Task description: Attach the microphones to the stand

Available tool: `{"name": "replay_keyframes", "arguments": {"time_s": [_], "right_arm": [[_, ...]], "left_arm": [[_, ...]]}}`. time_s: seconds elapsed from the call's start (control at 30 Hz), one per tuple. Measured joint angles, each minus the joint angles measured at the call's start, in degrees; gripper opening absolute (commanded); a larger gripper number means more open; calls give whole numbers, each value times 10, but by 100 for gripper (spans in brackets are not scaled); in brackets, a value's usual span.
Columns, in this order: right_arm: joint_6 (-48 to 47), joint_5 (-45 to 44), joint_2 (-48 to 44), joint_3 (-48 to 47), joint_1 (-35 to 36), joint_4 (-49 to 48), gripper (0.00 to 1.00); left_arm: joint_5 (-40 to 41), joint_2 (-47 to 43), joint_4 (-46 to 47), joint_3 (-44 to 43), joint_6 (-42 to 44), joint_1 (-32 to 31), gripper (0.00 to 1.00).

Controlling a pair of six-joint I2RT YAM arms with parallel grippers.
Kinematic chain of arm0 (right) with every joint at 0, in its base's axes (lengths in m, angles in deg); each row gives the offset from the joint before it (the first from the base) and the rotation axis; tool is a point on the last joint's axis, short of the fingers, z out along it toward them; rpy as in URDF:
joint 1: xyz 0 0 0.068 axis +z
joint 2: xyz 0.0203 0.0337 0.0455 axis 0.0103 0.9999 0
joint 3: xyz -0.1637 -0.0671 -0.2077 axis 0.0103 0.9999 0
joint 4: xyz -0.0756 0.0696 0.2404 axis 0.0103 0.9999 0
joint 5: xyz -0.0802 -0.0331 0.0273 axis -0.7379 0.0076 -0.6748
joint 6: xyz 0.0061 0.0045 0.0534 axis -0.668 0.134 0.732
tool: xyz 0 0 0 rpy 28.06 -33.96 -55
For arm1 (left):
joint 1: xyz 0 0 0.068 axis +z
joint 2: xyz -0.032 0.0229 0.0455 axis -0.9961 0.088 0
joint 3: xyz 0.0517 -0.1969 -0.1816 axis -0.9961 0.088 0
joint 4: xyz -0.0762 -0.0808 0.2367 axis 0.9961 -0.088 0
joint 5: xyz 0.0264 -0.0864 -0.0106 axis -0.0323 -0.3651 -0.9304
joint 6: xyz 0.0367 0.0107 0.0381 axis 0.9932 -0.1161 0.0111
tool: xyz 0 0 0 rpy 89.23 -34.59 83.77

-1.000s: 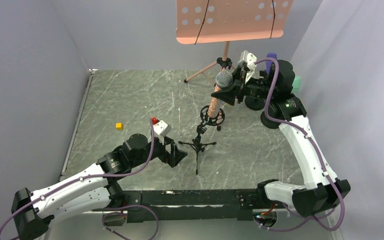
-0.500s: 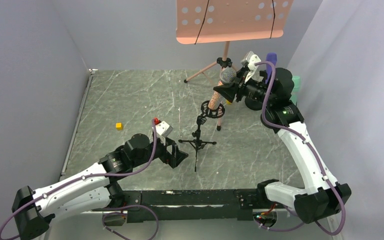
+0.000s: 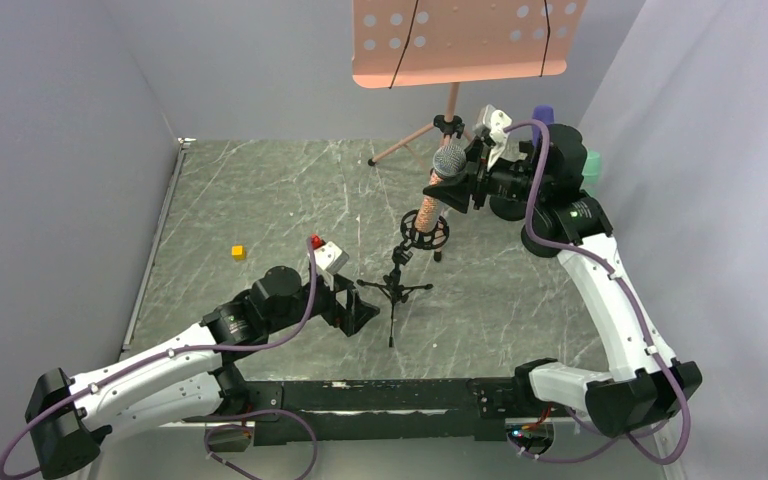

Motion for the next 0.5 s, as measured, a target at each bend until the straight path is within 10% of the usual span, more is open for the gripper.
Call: {"name": "replay_keyframes", "arguments": {"time_s": [0.5], "right_arm": [[8, 2, 24, -18, 7, 36, 1]], "left_arm": [[-26, 79, 67, -1, 19, 0, 99]]}}
